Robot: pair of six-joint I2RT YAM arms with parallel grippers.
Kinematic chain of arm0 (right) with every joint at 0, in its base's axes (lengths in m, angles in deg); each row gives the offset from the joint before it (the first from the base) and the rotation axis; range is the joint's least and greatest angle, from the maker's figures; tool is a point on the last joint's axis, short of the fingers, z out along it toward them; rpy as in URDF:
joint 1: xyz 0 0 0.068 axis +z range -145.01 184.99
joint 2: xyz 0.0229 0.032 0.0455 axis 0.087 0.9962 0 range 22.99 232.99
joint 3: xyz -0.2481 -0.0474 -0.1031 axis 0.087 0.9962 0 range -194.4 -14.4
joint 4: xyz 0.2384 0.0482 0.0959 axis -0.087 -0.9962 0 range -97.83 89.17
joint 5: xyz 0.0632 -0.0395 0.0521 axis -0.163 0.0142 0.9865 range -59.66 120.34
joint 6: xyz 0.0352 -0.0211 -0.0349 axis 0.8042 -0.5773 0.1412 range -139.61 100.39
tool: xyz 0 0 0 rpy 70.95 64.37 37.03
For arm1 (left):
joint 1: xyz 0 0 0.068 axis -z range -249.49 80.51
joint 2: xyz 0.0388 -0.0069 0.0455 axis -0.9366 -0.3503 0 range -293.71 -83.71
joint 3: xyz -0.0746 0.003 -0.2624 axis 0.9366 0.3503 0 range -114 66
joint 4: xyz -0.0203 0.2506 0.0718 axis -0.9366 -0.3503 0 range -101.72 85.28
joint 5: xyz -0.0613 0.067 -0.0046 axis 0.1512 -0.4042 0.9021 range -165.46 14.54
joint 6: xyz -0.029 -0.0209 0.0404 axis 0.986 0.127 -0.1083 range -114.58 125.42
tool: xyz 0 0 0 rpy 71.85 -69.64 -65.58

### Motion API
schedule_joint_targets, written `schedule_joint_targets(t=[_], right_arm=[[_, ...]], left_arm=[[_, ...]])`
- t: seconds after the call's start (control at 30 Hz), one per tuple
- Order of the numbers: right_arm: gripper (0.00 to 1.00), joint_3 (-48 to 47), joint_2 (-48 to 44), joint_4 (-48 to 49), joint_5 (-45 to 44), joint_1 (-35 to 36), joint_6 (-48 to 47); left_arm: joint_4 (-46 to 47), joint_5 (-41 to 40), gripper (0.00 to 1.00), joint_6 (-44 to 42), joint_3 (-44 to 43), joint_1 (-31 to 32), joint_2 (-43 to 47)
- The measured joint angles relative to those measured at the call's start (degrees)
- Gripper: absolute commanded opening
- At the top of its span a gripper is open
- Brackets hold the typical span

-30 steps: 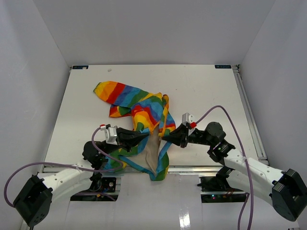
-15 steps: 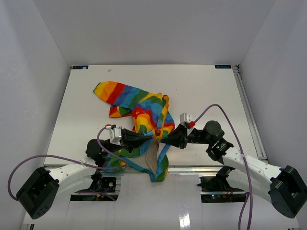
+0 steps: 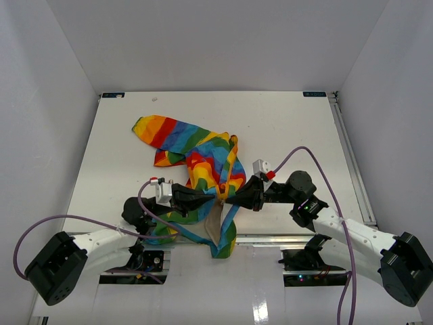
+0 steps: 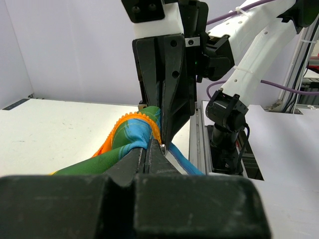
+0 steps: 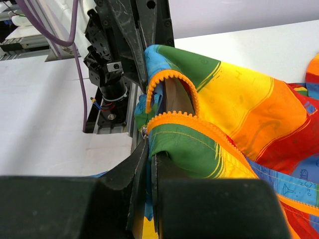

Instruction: Zip up the jacket

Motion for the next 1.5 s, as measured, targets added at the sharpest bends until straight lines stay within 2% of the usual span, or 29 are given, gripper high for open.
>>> schedule_joint_targets(t=[0.97,1.5], right_arm=[[0.08,-0.04,1.27,0.90,0.29,0.07,0.67],[0.08,-0.04,0.66,0.88,-2.16,0.15,0.72]], left_arm=[[1.39,2.57,0.00,1.05,0.46,0.00,-3.35],[1.39,2.41,0.00,-1.94,0.47,0.00,-4.15]])
